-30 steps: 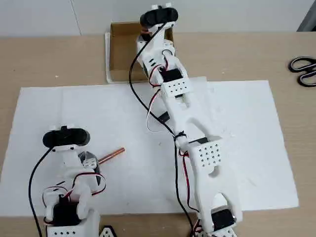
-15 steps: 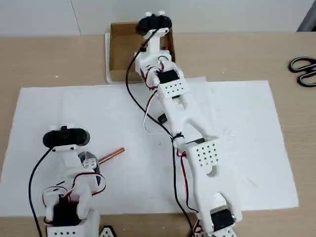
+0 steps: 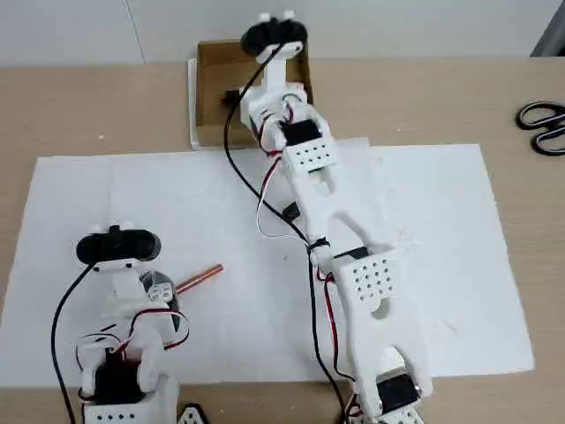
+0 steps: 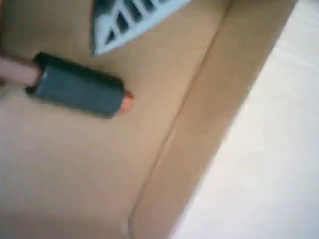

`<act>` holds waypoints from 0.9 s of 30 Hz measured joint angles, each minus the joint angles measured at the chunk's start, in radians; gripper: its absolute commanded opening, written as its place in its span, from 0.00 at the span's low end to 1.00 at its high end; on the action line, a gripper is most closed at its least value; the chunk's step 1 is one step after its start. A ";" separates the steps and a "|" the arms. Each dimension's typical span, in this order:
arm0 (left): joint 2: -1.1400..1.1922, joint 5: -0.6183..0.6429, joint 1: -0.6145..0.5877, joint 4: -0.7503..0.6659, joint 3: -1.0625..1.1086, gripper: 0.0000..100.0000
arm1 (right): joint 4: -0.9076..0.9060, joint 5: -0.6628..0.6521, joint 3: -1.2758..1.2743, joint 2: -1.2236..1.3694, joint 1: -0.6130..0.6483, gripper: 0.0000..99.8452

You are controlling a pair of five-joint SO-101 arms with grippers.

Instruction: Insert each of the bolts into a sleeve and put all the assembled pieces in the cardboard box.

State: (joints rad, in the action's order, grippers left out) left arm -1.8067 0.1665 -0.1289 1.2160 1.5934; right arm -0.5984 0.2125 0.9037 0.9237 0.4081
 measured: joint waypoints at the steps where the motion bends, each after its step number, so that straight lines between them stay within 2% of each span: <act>1: 0.000 0.000 0.000 0.000 0.000 0.01 | -0.014 0.000 0.000 -0.021 0.002 0.22; 15: 0.000 0.000 0.000 0.000 0.000 0.01 | -0.471 0.000 0.000 -0.342 0.012 0.22; 27: 0.000 0.000 0.000 0.000 0.000 0.01 | -1.028 0.000 0.000 -0.402 0.011 0.22</act>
State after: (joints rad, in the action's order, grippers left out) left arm -1.8067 0.1665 -0.1289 1.2160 1.5934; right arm -1.6264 0.2125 0.9037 0.5217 0.4189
